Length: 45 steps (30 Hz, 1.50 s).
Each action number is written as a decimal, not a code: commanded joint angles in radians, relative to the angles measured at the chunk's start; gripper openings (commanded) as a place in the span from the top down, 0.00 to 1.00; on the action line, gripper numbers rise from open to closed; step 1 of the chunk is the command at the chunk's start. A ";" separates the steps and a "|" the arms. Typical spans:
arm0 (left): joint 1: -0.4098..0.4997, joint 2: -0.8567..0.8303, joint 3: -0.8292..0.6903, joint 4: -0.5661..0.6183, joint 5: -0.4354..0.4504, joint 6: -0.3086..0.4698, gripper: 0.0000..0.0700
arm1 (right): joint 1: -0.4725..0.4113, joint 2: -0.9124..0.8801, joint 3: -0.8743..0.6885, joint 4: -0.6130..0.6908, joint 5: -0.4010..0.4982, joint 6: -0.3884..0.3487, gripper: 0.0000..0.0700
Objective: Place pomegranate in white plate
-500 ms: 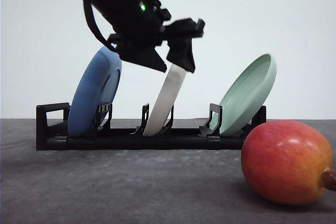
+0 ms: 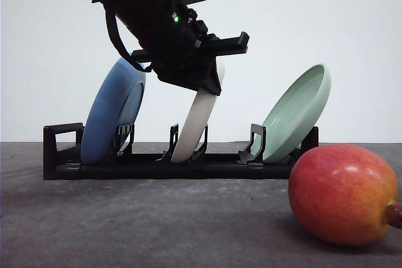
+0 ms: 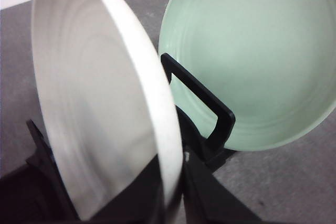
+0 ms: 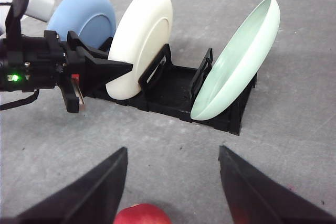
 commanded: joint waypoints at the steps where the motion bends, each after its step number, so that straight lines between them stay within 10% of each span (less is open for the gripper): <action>1: -0.009 0.016 0.022 0.011 -0.005 -0.049 0.99 | 0.005 0.002 0.016 0.010 0.000 0.003 0.50; 19: -0.010 -0.150 0.022 -0.009 0.031 -0.107 0.99 | 0.005 0.002 0.016 0.010 0.000 0.005 0.50; 45: -0.137 -0.695 -0.119 -0.348 0.212 -0.134 0.99 | 0.005 0.002 0.016 -0.001 0.000 0.010 0.50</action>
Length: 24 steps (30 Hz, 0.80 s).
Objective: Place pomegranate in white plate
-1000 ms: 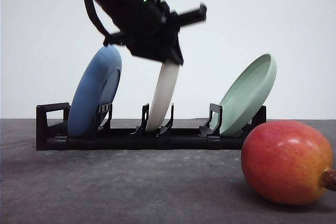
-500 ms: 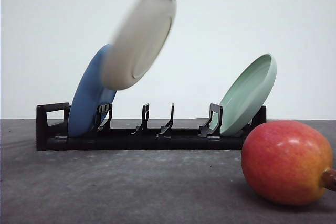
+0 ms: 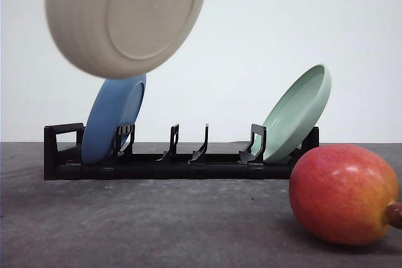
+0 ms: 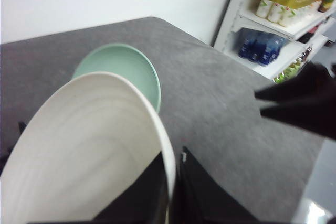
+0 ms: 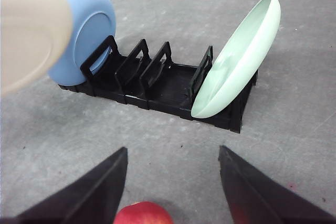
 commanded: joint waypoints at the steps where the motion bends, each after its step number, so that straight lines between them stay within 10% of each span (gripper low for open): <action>1: -0.019 -0.021 -0.027 0.019 0.003 0.018 0.99 | 0.005 0.002 0.016 0.005 0.000 0.004 0.50; 13: -0.082 -0.134 -0.338 0.176 -0.026 -0.007 0.99 | 0.005 0.002 0.016 -0.023 0.001 0.003 0.50; 24: -0.153 0.032 -0.384 0.142 0.016 0.274 0.99 | 0.005 0.003 0.016 -0.023 0.001 0.003 0.50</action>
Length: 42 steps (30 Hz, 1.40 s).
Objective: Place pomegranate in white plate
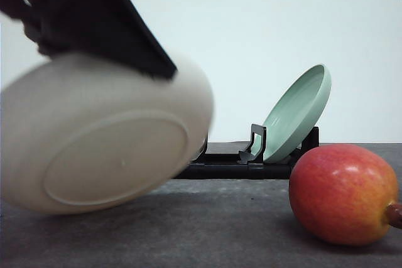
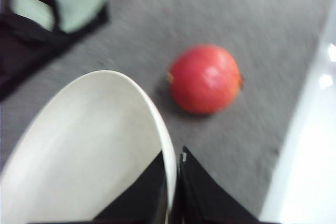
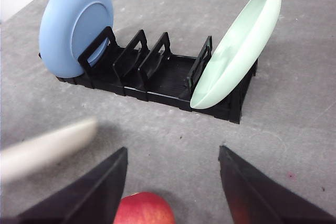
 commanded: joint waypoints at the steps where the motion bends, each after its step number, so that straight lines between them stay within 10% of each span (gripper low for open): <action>1: -0.025 0.036 0.008 0.023 0.013 0.096 0.99 | 0.005 0.003 0.016 0.007 0.001 0.003 0.50; 21: -0.101 0.307 0.008 0.068 -0.064 0.158 0.95 | 0.005 0.003 0.016 0.010 0.001 0.003 0.50; 27: -0.101 0.301 0.018 0.053 -0.057 0.034 0.54 | 0.005 0.003 0.016 0.010 0.001 0.003 0.50; 42: 0.050 0.042 0.149 -0.414 0.009 -0.123 0.55 | 0.005 0.003 0.016 0.009 0.000 0.003 0.50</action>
